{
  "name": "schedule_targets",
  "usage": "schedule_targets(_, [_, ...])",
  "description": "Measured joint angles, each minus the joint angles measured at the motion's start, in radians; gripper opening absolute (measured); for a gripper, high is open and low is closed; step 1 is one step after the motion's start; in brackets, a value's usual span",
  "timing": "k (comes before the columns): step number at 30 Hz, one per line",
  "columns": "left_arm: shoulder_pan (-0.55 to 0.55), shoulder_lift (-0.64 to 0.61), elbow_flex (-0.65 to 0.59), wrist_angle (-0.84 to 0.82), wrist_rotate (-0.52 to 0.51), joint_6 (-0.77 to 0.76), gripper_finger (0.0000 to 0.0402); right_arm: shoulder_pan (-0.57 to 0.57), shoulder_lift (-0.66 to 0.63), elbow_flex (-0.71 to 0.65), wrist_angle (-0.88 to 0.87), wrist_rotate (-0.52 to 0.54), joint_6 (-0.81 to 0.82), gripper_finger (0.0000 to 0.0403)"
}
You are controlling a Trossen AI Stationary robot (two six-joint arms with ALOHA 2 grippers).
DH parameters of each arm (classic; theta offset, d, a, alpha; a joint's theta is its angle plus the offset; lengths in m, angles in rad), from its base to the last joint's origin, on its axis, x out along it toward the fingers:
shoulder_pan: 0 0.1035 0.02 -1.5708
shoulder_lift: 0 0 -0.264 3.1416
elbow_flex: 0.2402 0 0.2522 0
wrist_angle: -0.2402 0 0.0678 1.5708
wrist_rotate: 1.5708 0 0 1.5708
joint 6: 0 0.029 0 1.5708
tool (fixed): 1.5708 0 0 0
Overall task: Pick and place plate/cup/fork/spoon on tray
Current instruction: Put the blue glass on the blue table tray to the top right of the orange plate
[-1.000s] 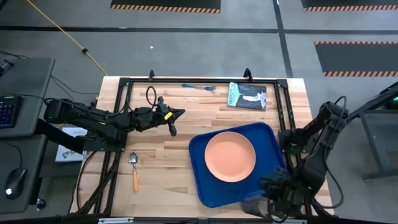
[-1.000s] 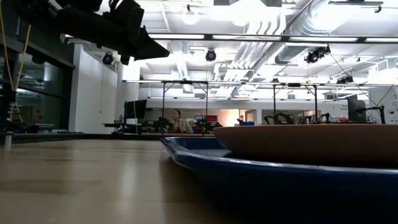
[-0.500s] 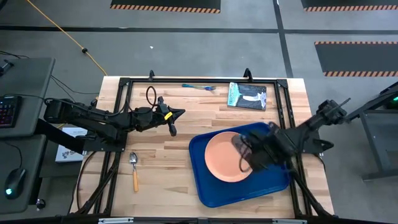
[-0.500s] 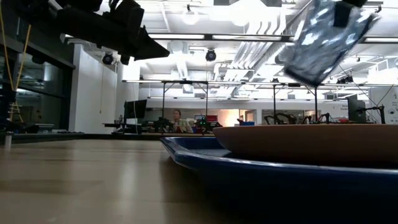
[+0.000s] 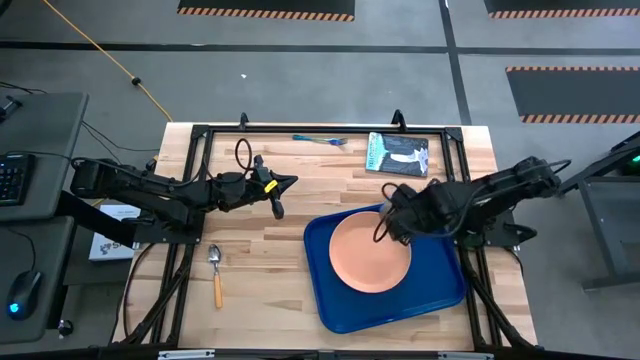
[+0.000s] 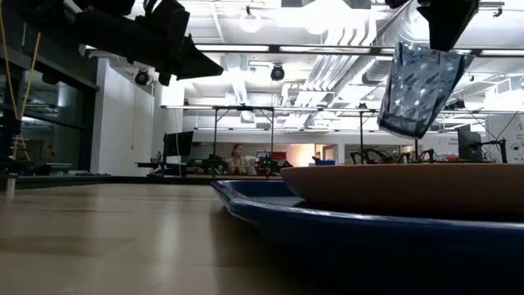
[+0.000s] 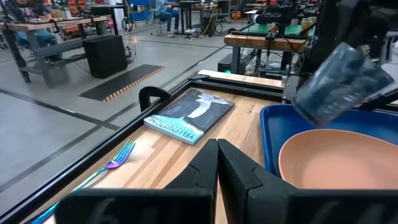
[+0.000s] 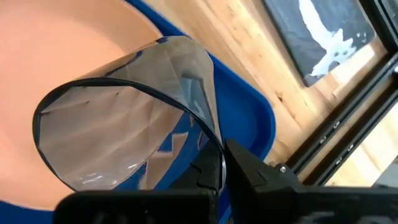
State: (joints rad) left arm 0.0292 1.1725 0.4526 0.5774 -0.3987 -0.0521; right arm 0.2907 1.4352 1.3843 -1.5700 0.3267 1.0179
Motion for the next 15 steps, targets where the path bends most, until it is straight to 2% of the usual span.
schedule_targets(3, [0.0, 0.0, 0.0, 0.0, 0.009, 0.001, 0.0001, -0.032, -0.087, -0.062, 0.002, -0.004, 0.029, 0.0])
schedule_targets(10, [0.0, 0.0, 0.0, 0.002, 0.011, 0.001, 0.0001, -0.093, -0.365, -0.317, -0.004, -0.11, 0.196, 0.0])
schedule_targets(15, [0.0, 0.0, 0.0, 0.005, 0.012, 0.0, 0.0001, -0.122, -0.462, -0.418, -0.002, -0.204, 0.243, 0.0])
